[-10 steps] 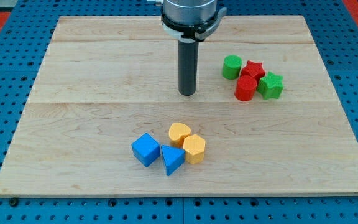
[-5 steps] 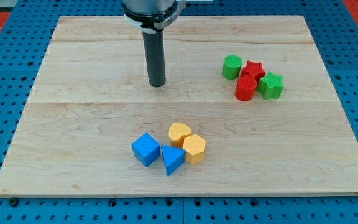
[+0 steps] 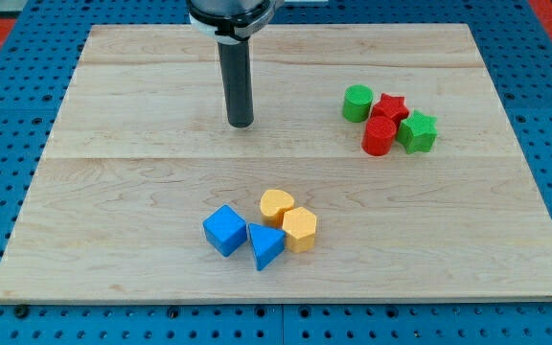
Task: Nudge the yellow hexagon along with yellow heart and blue triangle a bit left
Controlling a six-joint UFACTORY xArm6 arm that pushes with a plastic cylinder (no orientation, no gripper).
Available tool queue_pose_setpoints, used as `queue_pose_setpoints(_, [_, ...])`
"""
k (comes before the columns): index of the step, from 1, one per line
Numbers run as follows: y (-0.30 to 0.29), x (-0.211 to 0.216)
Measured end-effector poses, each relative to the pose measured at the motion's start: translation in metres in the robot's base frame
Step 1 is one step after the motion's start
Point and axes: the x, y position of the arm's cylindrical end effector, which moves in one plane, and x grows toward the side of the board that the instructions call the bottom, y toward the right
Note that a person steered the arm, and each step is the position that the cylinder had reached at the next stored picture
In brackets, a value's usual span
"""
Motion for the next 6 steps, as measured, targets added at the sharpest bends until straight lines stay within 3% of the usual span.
queue_pose_setpoints(1, [0.054, 0.055])
queue_pose_setpoints(2, [0.159, 0.126])
queue_pose_setpoints(3, [0.22, 0.17])
queue_pose_setpoints(5, [0.127, 0.163])
queue_pose_setpoints(6, [0.147, 0.172])
